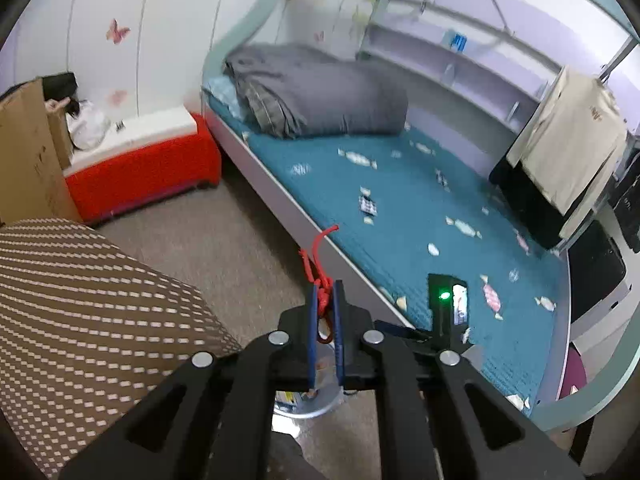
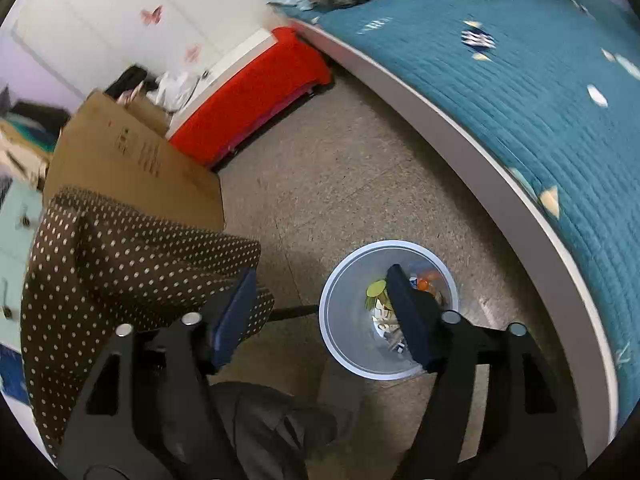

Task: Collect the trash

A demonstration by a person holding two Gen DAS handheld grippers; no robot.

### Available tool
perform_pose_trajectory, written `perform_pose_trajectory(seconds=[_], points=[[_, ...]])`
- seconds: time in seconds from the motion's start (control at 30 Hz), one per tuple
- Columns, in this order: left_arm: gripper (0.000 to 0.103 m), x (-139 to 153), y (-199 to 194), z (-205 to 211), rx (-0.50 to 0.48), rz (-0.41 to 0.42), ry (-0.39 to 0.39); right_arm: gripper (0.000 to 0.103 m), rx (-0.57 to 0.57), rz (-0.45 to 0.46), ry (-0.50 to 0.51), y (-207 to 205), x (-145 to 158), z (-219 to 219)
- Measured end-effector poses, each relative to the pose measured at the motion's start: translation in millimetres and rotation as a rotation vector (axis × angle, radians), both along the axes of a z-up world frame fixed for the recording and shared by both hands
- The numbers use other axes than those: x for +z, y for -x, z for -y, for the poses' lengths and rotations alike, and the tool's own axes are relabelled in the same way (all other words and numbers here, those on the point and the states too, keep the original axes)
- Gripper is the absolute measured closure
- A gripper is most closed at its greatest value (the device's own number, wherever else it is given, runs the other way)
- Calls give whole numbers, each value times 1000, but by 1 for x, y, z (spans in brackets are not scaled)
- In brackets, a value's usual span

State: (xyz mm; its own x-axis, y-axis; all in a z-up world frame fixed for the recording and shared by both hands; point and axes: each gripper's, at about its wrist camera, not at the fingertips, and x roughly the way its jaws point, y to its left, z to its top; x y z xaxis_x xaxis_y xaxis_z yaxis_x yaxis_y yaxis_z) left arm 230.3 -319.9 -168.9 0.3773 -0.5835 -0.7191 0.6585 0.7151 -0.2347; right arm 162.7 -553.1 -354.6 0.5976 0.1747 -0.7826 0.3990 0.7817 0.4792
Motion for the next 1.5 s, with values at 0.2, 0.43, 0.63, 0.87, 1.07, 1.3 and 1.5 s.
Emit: perform_pose_trajectory(seconds=[0.2, 0.43, 0.63, 0.87, 1.07, 1.3, 1.5], points=[[96, -46, -10, 47, -38, -74, -98, 25, -82, 45, -5, 25, 10, 32], [96, -89, -23, 89, -68, -163, -191, 20, -139, 103, -1, 43, 27, 62], [90, -116, -25, 122, -103, -201, -266, 19, -168, 127, -7, 59, 36, 74], [7, -134, -29, 130, -38, -162, -400, 16, -184, 131, -10, 72, 38, 78], [7, -125, -30, 114, 22, -201, -423, 6, -180, 131, -6, 76, 45, 67], [7, -62, 1, 87, 57, -51, -357, 6, -171, 132, 39, 81, 72, 46], [7, -2, 35, 40, 122, 89, -273, 6, -106, 195, 79, 86, 120, 11]])
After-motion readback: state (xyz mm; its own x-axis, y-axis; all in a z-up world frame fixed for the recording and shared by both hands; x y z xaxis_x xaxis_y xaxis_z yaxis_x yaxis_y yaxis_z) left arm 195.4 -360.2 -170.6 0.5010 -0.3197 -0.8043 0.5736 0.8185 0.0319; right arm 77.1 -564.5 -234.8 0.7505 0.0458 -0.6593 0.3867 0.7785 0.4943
